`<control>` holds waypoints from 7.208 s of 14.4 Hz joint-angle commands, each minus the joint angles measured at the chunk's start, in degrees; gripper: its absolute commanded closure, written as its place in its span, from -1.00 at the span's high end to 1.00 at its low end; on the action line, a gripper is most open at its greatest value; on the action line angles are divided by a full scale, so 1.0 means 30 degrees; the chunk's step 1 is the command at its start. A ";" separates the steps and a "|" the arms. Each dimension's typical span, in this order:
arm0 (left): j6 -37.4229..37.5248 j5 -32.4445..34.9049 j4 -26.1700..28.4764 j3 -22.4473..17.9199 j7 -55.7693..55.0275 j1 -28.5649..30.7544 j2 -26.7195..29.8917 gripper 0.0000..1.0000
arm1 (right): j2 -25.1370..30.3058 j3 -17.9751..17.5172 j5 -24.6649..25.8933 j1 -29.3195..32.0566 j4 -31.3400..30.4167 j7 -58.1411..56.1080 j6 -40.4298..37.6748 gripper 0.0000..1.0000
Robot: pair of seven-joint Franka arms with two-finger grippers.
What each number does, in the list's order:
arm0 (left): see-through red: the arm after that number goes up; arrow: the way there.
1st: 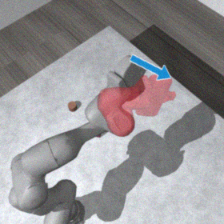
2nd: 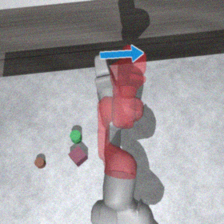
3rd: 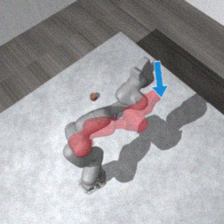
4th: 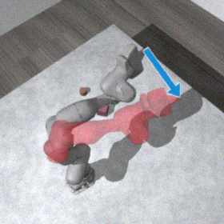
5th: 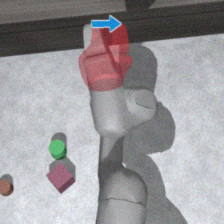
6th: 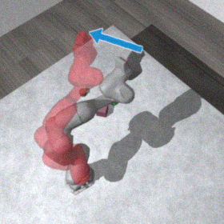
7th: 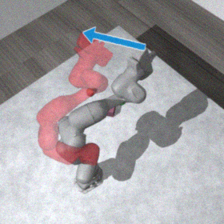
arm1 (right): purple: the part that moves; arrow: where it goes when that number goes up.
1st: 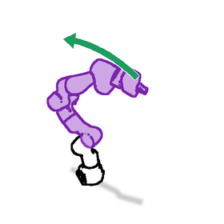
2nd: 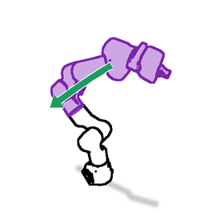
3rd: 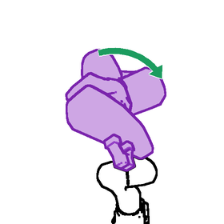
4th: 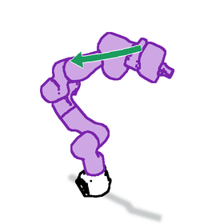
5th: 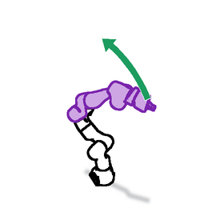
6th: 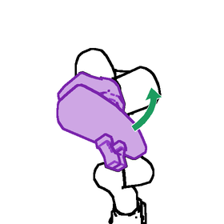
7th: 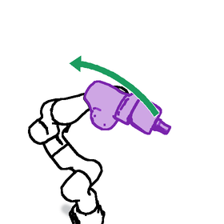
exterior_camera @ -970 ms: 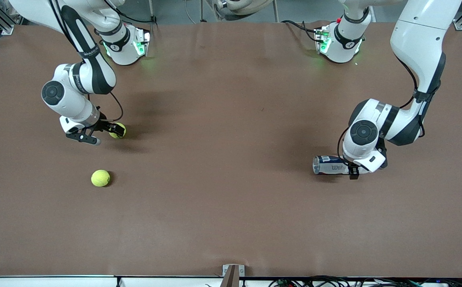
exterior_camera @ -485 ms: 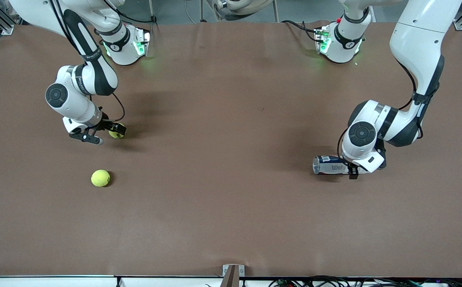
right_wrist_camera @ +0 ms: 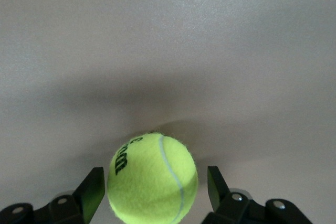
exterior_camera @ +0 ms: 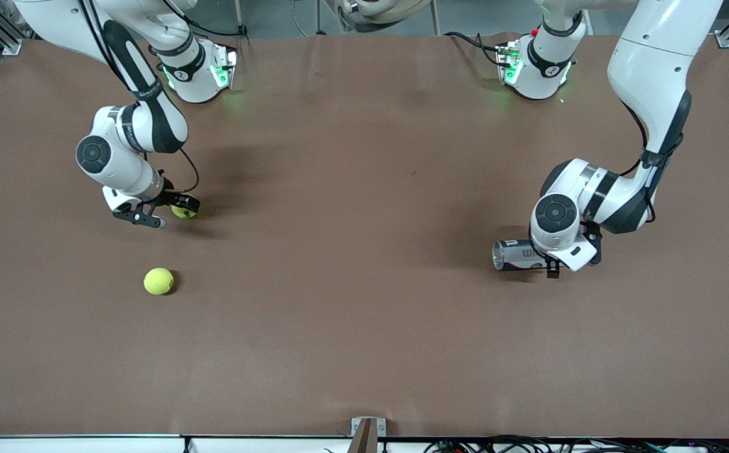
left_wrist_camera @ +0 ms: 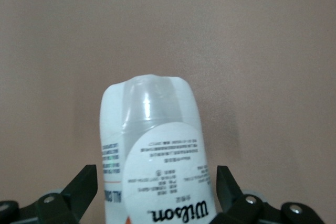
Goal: Insert tennis ball vertically with right arm
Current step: 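Lift the can upright with the left gripper while the right gripper lifts the ball, then bring the ball with the right gripper onto the can opening, then open the right gripper to drop the ball into the can, then withdraw, then grasp the second tennis ball with the right gripper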
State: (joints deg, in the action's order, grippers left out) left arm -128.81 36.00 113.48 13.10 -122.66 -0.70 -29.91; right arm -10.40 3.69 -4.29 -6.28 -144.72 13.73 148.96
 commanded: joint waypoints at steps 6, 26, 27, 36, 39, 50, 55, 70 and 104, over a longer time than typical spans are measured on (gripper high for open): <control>0.0397 0.0510 -0.0414 -0.0119 -0.1242 -0.0207 -0.0489 1.00 | 0.0125 -0.0030 -0.0446 -0.0309 -0.0274 0.0258 0.0181 -0.70; -0.0041 -0.3294 -0.0997 0.1988 -0.0686 0.0144 0.0829 0.19 | 0.1268 -0.0118 -0.1530 -0.2679 0.4437 0.7458 -0.6142 -0.99; -0.0216 -0.3821 -0.1058 0.2193 -0.0656 0.0144 0.0800 0.19 | 0.1239 -0.0147 -0.1530 -0.2914 0.5023 0.8249 -0.6757 -0.99; -0.5718 -0.8947 -0.1001 0.4243 0.0043 0.0144 0.0712 0.22 | 0.1239 -0.0147 -0.4954 -0.5521 0.7574 1.3115 -0.7935 -0.99; -0.8091 -1.0852 -0.0883 0.5033 0.1244 0.0115 0.0333 0.22 | 0.1180 -0.0118 -0.6506 -0.6663 0.8658 1.5103 -0.7935 -0.99; -1.5208 -1.9410 -0.0386 0.7964 0.6697 0.0086 -0.0984 0.22 | -0.0019 -0.0118 -0.8532 -0.9155 1.3522 2.5040 -0.7876 -0.99; -1.6741 -2.0028 -0.0355 0.8201 0.6434 -0.0265 -0.1515 0.21 | -0.2066 -0.0118 -0.8591 -0.9654 1.6944 2.7558 -0.7906 -0.99; -1.6712 -2.0028 -0.0444 0.8201 0.6521 -0.0852 -0.1660 0.21 | -0.7696 -0.0030 -0.8356 -1.0122 2.4277 3.0522 -0.9370 -0.99; -1.6624 -1.9764 -0.2728 1.0655 0.9212 0.0286 -0.5582 0.16 | -0.4091 0.0175 -0.0594 0.0686 1.3412 0.1260 -0.6451 1.00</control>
State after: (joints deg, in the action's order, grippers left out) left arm -178.20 -22.72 106.80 41.14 -98.96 -2.94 -43.49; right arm -24.03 5.41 -7.95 -5.46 -99.32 20.91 123.98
